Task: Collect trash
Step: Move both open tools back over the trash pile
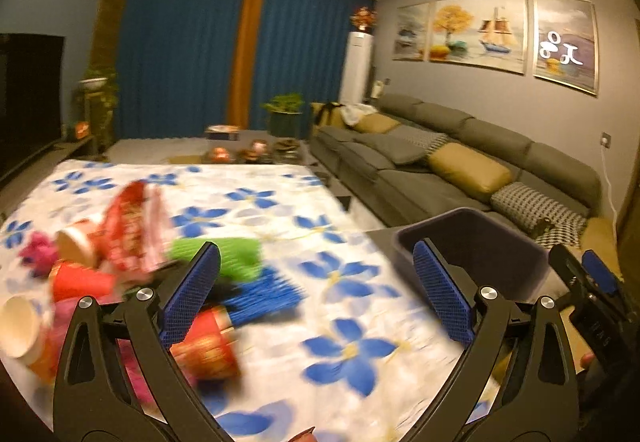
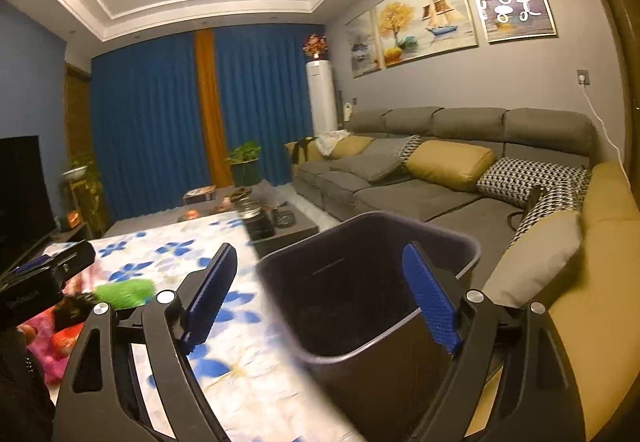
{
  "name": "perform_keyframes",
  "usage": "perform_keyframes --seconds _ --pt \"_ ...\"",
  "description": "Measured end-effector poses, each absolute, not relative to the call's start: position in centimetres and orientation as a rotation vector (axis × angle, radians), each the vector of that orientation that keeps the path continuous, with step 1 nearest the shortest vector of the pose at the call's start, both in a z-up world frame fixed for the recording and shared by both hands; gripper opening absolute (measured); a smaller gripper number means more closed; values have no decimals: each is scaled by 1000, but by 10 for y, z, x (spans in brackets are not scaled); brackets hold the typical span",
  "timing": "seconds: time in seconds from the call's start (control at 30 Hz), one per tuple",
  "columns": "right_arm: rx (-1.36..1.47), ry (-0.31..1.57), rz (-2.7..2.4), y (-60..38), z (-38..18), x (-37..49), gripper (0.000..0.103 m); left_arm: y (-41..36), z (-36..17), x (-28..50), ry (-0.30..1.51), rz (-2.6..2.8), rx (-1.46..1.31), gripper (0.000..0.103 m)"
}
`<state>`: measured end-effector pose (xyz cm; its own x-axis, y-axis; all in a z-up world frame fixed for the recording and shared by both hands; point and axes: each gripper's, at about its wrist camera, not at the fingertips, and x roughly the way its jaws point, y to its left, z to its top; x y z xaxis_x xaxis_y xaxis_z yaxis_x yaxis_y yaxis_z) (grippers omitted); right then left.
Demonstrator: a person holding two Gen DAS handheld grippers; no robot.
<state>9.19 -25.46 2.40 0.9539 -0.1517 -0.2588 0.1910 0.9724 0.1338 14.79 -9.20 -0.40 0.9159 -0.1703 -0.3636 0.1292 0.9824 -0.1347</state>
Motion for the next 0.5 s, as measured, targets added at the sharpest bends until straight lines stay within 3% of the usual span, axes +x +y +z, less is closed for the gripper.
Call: perform_keyframes --seconds 0.5 --pt "110 313 50 -153 8 82 83 56 -37 66 415 198 -91 95"
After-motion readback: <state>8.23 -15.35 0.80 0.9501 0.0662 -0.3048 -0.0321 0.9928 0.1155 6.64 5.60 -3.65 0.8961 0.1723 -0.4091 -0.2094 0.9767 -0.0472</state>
